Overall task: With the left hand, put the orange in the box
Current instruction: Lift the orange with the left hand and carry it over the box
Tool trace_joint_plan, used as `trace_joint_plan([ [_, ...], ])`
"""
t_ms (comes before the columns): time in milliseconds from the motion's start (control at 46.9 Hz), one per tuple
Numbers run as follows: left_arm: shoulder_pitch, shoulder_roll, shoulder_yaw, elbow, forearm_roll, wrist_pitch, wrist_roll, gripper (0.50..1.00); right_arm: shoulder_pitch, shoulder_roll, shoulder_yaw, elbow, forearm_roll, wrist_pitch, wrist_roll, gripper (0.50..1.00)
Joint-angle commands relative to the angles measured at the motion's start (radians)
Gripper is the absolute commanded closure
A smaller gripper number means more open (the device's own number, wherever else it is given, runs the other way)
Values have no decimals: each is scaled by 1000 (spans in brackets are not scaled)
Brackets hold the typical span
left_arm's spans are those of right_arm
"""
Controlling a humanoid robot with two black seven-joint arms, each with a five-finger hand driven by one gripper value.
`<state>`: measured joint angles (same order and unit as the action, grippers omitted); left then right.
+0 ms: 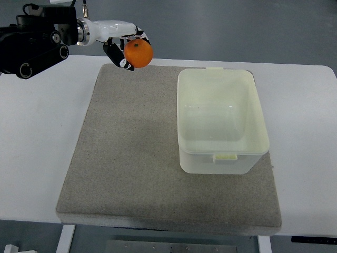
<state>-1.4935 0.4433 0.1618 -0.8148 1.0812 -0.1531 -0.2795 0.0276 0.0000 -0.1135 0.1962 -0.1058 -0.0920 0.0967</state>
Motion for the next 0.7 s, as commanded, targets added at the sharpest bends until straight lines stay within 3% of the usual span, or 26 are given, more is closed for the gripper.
trace_joint_plan([
  [0,-20,40,-59,-92,5,-45,-12,1000,0,0,0,0,0,0,0,556],
  [85,-45,55,-102,-168,22,-83,-18,1000,0,0,0,0,0,0,0,556],
  [277,-89,29,-114,-267,95,-88,-18,1000,0,0,0,0,0,0,0,556],
  [683,-68,-149,-113,-271,281,-86,-4,1000,0,0,0,0,0,0,0,556],
])
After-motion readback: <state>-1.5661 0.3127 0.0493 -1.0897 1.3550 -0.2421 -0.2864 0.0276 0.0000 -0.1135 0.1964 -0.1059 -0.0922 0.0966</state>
